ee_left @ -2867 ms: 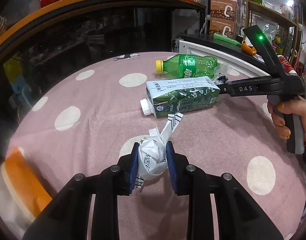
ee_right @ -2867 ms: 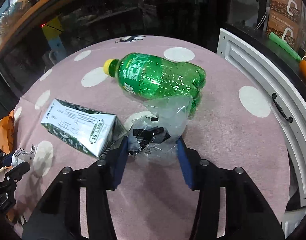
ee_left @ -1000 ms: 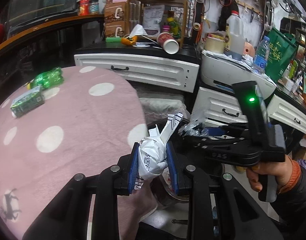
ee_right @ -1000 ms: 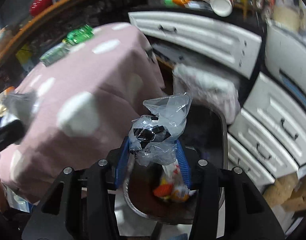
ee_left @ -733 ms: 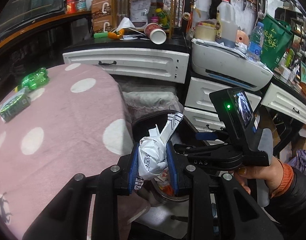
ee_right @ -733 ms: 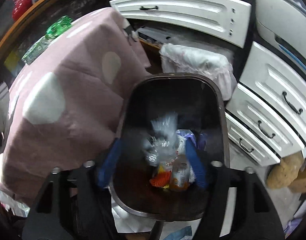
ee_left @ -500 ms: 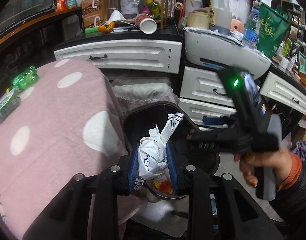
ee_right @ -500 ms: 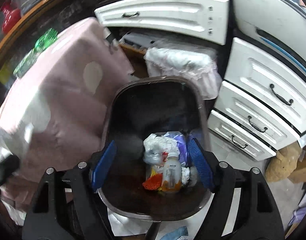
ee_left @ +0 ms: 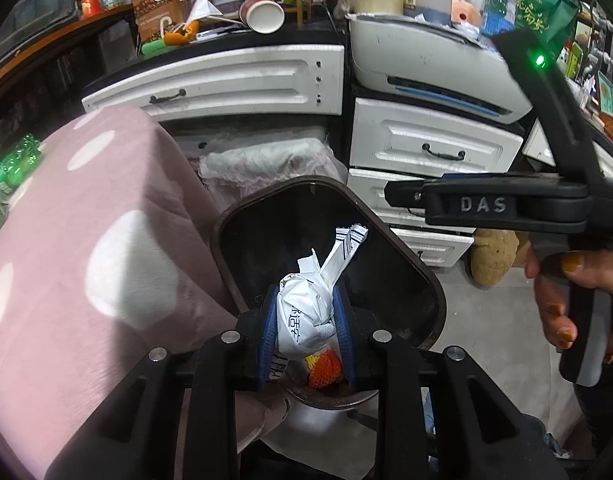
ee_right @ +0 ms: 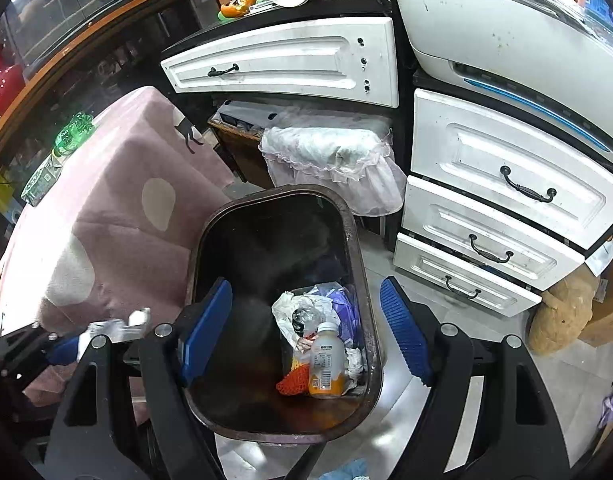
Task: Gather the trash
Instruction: 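Lower the white wrapper into the bin and open the left gripper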
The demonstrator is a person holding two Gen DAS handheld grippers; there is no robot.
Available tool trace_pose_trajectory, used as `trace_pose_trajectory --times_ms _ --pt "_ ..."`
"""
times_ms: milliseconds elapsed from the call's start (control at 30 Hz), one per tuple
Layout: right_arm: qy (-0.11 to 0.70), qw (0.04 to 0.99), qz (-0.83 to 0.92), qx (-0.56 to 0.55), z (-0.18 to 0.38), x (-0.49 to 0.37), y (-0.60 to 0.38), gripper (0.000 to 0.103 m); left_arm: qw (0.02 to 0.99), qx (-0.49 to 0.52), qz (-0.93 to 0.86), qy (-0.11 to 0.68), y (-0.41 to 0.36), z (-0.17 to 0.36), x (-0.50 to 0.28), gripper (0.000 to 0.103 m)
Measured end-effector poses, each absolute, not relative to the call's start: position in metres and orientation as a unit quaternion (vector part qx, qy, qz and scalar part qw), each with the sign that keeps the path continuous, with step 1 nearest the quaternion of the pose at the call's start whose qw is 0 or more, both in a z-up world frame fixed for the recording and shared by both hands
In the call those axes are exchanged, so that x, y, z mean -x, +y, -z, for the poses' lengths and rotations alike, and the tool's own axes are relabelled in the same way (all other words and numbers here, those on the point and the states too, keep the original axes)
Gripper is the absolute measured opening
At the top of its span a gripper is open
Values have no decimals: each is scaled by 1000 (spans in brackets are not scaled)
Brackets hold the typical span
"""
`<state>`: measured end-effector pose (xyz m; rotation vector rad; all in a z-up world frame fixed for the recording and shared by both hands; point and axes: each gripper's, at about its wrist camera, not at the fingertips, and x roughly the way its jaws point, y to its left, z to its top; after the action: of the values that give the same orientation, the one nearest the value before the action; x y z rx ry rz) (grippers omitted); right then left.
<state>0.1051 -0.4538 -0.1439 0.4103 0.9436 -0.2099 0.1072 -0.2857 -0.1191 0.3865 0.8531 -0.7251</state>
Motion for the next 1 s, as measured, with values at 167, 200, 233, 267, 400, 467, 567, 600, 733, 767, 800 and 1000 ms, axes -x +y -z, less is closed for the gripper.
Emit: trace_pose_trajectory --times_ms 167,200,233,267,400,467,567,600,733,767,800,1000 --pt "449 867 101 -194 144 -104 -454 76 826 -193 333 412 -297 134 -114 27" --pt "448 867 101 -194 144 -104 -454 76 824 -193 331 417 -299 138 -117 27" --pt "449 866 101 -195 144 -104 -454 76 823 -192 330 421 -299 140 -118 27" --pt "448 866 101 -197 144 -103 -455 76 820 -192 330 426 -301 143 -120 27" --pt "446 866 106 -202 144 -102 -460 76 818 -200 329 427 -307 151 -122 28" --pt "444 866 108 -205 143 -101 -462 76 815 -203 332 429 -309 154 -122 31" --pt "441 866 112 -206 142 -99 -465 76 811 -209 338 430 -314 159 -119 51" --pt "441 866 113 -207 142 -99 -466 76 810 -210 339 429 -315 160 -119 65" --pt "441 864 117 -211 143 -98 -469 76 814 -213 344 417 -317 160 -114 79" --pt "441 864 118 -213 143 -98 -470 76 814 -215 344 416 -317 160 -114 82" --pt "441 863 119 -214 144 -98 -471 76 815 -217 344 414 -317 160 -113 84" --pt "443 862 120 -217 146 -99 -471 77 816 -209 353 406 -314 155 -108 88"
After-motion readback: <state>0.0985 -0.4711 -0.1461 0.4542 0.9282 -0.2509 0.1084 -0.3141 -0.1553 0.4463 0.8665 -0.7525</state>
